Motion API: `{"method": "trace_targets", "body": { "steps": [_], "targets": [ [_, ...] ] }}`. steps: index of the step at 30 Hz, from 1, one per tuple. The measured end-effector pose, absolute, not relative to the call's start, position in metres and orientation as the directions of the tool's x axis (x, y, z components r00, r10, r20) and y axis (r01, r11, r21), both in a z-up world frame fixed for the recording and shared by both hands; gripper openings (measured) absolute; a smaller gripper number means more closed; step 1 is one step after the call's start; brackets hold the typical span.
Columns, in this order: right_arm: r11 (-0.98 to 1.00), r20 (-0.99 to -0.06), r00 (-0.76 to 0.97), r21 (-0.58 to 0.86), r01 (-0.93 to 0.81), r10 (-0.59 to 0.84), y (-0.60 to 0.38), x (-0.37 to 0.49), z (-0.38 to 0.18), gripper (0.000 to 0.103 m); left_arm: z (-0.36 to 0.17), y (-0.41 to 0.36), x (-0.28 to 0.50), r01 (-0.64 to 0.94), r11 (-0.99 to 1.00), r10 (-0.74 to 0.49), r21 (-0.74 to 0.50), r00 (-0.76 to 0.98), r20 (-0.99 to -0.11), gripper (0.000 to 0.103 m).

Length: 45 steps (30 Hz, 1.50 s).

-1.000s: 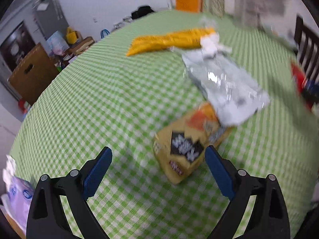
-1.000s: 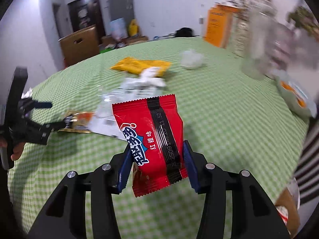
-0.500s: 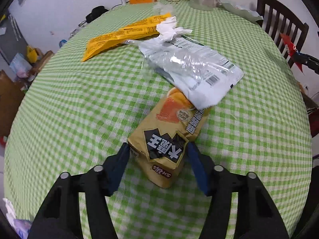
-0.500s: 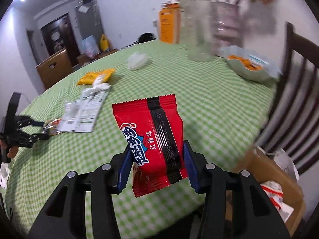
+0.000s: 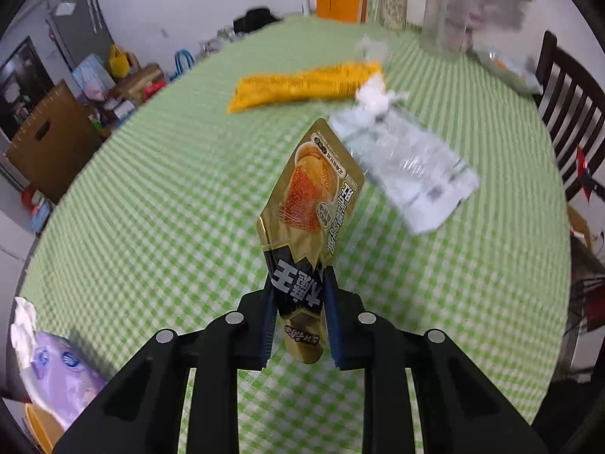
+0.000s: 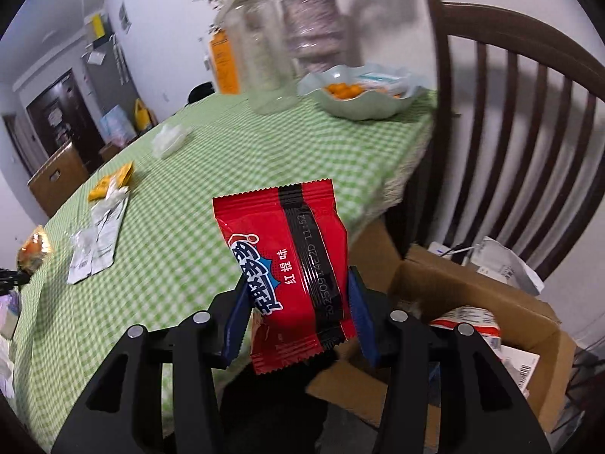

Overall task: Collect trash
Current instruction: 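Carry the red snack bag and gold packet over the cardboard box with both tools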

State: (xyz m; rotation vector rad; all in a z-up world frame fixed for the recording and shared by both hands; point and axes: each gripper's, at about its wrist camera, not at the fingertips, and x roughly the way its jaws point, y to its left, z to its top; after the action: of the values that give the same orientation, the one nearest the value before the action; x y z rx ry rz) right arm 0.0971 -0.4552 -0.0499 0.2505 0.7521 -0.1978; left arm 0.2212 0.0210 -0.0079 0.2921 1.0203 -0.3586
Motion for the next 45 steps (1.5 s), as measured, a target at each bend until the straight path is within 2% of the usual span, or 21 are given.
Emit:
{"method": "trace_targets", "body": {
  "steps": [4, 11, 17, 22, 28, 32, 36, 40, 45],
  "targets": [
    [0.941, -0.688, 0.716, 0.149, 0.302, -0.121, -0.476, 0.083, -0.048, 0.048, 0.02, -0.024, 0.211, 0.467, 0.881, -0.196, 0.081, 0.515, -0.835, 0.02],
    [0.885, -0.691, 0.69, 0.16, 0.438, -0.216, -0.527, 0.027, -0.055, 0.048, 0.034, -0.152, 0.19, 0.678, 0.728, -0.338, 0.105, 0.488, -0.804, 0.02],
    [0.815, -0.709, 0.643, 0.168, 0.554, -0.291, -0.562, -0.026, -0.063, 0.048, 0.028, -0.294, 0.151, 0.859, 0.501, -0.468, 0.102, 0.368, -0.803, 0.02],
    [0.764, -0.727, 0.603, 0.17, 0.623, -0.33, -0.579, -0.059, -0.072, 0.048, -0.009, -0.381, 0.129, 0.917, 0.382, -0.43, 0.113, 0.284, -0.857, 0.021],
    [0.725, -0.764, 0.554, 0.169, 0.668, -0.332, -0.591, -0.073, -0.091, 0.048, -0.076, -0.462, 0.111, 0.959, 0.273, -0.317, 0.081, 0.169, -0.933, 0.021],
    [0.723, -0.779, 0.539, 0.166, 0.67, -0.32, -0.594, -0.072, -0.1, 0.048, -0.116, -0.5, 0.111, 0.946, 0.284, -0.221, 0.154, 0.221, -0.95, 0.021],
    [0.737, -0.793, 0.532, 0.165, 0.656, -0.296, -0.593, -0.064, -0.107, 0.048, -0.138, -0.528, 0.113, 0.942, 0.291, -0.16, 0.165, 0.218, -0.963, 0.022],
    [0.749, -0.801, 0.532, 0.168, 0.641, -0.276, -0.593, -0.056, -0.112, 0.048, -0.141, -0.545, 0.109, 0.949, 0.279, -0.198, 0.15, 0.21, -0.958, 0.021],
    [0.76, -0.802, 0.537, 0.172, 0.627, -0.261, -0.592, -0.053, -0.115, 0.048, -0.125, -0.552, 0.113, 0.951, 0.302, -0.248, 0.065, 0.144, -0.958, 0.018]
  ]
}}
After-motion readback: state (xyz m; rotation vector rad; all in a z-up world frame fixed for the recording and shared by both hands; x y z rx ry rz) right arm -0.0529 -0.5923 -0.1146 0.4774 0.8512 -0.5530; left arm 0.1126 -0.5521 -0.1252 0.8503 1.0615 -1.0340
